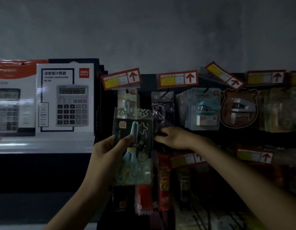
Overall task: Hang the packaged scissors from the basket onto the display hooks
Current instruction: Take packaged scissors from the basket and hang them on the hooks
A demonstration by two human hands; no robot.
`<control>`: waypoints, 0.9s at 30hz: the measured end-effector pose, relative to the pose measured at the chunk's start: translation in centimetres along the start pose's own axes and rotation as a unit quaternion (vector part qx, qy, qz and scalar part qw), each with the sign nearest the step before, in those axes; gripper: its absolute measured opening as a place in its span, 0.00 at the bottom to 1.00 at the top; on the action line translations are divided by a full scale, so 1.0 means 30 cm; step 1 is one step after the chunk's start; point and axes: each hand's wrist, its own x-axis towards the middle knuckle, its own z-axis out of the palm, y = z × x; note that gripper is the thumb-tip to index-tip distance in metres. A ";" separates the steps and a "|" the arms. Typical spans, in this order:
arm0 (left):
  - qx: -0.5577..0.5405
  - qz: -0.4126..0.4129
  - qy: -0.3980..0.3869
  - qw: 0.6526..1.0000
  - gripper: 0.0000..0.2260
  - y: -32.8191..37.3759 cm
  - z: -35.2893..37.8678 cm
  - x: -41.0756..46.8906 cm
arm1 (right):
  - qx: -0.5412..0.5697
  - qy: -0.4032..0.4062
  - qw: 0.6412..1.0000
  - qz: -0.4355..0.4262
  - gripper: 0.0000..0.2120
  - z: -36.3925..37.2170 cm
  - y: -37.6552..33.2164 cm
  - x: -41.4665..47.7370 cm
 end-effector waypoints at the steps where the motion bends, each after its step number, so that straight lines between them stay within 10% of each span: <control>1: 0.000 0.001 0.002 1.000 0.10 -0.003 0.003 0.000 | 0.017 0.013 1.000 -0.011 0.25 -0.006 0.002 -0.016; 13: -0.024 0.007 0.010 1.000 0.08 -0.024 0.034 -0.006 | 0.252 0.235 0.927 -0.149 0.07 0.026 -0.043 -0.408; 20: -0.035 0.016 -0.017 0.999 0.08 -0.029 0.111 -0.019 | 0.431 0.178 0.880 -0.089 0.18 0.046 -0.081 -0.460; 27: -0.037 0.041 -0.048 0.997 0.03 -0.026 0.169 -0.007 | 0.470 0.207 0.857 -0.046 0.08 0.035 -0.091 -0.436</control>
